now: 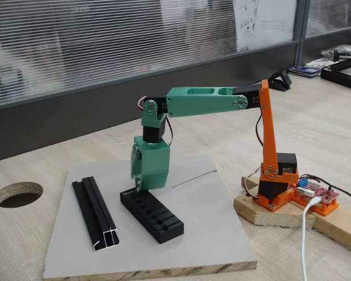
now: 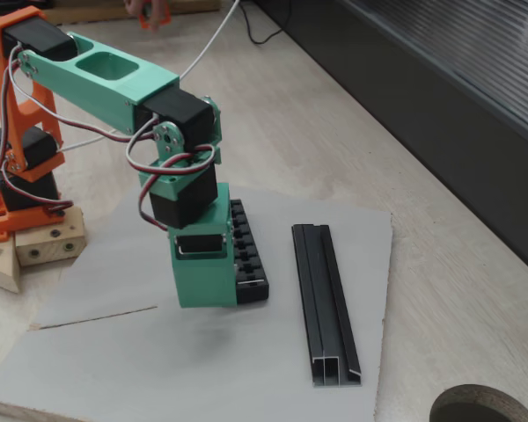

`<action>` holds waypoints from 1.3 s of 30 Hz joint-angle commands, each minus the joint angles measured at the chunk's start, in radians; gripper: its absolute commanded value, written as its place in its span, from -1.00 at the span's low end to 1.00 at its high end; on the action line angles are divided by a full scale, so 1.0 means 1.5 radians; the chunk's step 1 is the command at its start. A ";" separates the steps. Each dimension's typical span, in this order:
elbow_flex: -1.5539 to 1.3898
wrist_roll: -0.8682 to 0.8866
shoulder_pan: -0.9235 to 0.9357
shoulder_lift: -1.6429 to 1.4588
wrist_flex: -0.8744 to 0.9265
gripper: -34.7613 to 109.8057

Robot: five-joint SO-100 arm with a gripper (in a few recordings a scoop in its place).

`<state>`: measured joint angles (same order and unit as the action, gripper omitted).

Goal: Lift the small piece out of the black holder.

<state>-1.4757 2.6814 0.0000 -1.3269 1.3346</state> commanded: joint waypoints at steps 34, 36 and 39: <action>0.078 -0.082 -0.001 -0.016 0.050 0.03; 0.078 -0.086 -0.001 -0.014 0.050 0.03; 0.084 -0.131 -0.001 -0.008 0.049 0.03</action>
<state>-1.3622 2.5326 -0.0015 -1.3146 1.3867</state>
